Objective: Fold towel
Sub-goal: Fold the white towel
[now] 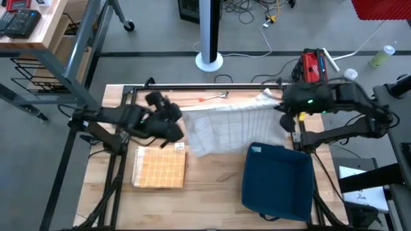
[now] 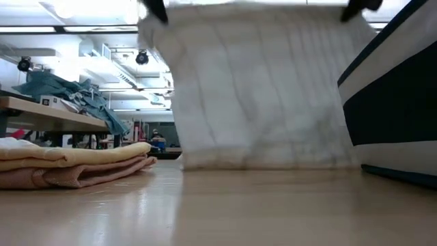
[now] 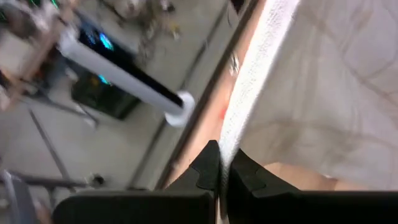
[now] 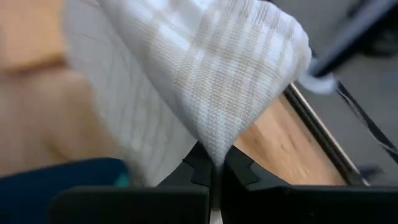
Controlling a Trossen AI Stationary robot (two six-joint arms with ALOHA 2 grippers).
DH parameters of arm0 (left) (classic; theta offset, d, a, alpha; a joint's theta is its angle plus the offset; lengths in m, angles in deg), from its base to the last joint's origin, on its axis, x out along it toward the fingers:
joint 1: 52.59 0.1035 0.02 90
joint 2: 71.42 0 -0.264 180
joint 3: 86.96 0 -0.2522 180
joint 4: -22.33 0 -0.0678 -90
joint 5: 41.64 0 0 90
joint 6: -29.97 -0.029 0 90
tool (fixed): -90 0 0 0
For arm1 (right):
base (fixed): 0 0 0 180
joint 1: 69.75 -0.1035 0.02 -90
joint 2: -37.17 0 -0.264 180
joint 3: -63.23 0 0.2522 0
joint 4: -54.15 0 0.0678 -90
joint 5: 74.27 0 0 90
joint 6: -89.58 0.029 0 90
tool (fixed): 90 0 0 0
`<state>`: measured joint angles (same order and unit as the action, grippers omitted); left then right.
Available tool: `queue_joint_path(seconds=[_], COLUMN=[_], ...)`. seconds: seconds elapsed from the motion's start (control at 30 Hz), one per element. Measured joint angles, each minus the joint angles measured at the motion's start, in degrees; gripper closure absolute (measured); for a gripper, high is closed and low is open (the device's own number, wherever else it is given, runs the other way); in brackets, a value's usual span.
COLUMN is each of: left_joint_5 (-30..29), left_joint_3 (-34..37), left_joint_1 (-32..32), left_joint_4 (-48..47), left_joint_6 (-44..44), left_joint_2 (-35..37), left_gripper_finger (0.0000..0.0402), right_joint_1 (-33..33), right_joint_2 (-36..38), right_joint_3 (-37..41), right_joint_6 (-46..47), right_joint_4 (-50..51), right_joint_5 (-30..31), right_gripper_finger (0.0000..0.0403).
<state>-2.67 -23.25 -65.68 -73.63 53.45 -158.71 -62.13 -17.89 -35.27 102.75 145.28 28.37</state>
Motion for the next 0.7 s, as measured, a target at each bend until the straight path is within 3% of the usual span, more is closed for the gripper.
queue_joint_path(seconds=[0.2, 0.33, 0.6, 0.7], left_joint_5=[19.81, 34.58, 70.64, 79.53], left_joint_3=[14.04, 21.67, 29.56, 31.26], left_joint_1=[9.90, 13.21, 14.12, 13.86], left_joint_4=[17.02, 23.41, 31.27, 37.47], left_joint_6=[-10.07, -14.43, -15.01, -15.03], left_joint_2=[0.00, -0.65, -3.22, -4.32], left_gripper_finger=[0.0401, 0.0401, 0.0401, 0.0401], right_joint_1=[0.02, 0.36, 1.98, 2.19], right_joint_2=[-2.71, -6.25, -11.26, -12.02], right_joint_3=[11.49, 19.17, 27.77, 28.84], right_joint_6=[3.36, 2.72, -1.03, -3.37], right_joint_4=[-0.37, -0.82, -2.46, -2.42], right_joint_5=[1.51, -5.45, -13.69, -17.46], right_gripper_finger=[0.0403, 0.0403, 0.0403, 0.0403])
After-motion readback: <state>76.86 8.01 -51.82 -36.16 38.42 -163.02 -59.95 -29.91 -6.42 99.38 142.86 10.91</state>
